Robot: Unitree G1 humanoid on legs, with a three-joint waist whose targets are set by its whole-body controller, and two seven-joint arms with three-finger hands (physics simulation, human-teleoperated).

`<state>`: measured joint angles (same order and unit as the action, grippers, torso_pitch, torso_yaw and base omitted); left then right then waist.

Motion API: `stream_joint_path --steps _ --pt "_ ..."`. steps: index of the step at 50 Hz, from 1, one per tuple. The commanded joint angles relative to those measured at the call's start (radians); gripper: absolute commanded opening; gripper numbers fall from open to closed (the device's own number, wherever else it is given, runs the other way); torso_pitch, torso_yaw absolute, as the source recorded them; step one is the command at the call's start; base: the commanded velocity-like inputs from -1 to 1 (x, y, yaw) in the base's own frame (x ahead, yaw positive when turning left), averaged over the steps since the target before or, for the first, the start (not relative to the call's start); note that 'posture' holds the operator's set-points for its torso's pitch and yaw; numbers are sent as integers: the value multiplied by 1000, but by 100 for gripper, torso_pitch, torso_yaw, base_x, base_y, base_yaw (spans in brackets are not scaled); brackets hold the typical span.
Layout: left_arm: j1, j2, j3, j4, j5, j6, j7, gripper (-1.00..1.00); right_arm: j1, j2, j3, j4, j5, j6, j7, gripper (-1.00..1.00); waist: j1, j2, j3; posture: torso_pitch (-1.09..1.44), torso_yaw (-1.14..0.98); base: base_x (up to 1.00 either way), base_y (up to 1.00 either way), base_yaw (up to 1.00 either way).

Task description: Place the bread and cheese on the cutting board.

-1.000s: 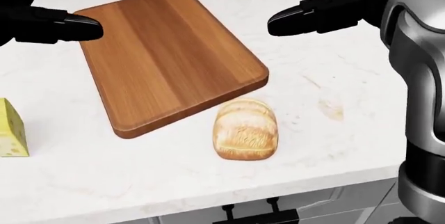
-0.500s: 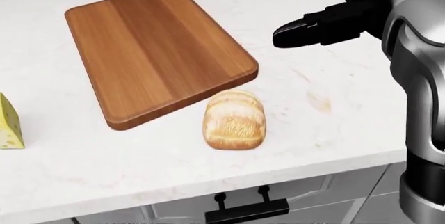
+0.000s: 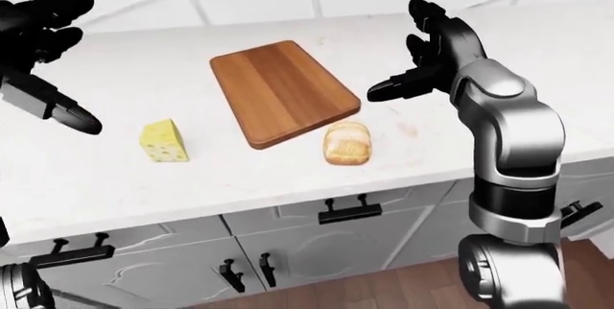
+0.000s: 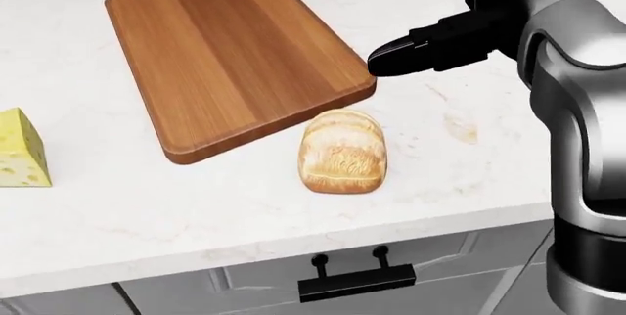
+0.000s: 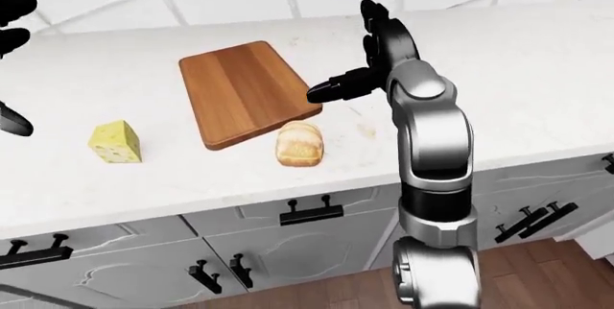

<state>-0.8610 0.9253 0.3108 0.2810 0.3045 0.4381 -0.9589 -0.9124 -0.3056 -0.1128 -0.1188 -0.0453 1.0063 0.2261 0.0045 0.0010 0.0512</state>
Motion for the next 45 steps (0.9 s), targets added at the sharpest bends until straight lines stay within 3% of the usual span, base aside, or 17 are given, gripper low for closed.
stream_joint_path --steps 1,3,13,21,32,45 --pt "-17 25 22 -28 -11 -51 20 100 -24 -11 -6 -28 -12 -38 4 100 -2 13 -31 0 0 0 0 0" --pt "13 29 35 -54 -32 -36 -15 100 -26 -11 -8 -25 -18 -38 10 100 -1 13 -33 0 0 0 0 0" --pt "94 31 61 -56 -61 -110 8 100 -26 -5 -8 -32 -38 -28 26 100 2 22 -39 0 0 0 0 0" --pt "188 11 106 -201 -111 -80 -36 100 -13 5 -5 -37 -43 -34 24 100 0 25 -38 0 0 0 0 0" --pt "203 19 117 -213 -136 -62 -54 100 6 17 -3 -31 -53 -54 25 100 -1 28 -36 0 0 0 0 0" --pt "352 -63 176 -362 -157 -41 -89 100 6 18 -1 -38 -63 -47 35 100 -3 30 -33 0 0 0 0 0"
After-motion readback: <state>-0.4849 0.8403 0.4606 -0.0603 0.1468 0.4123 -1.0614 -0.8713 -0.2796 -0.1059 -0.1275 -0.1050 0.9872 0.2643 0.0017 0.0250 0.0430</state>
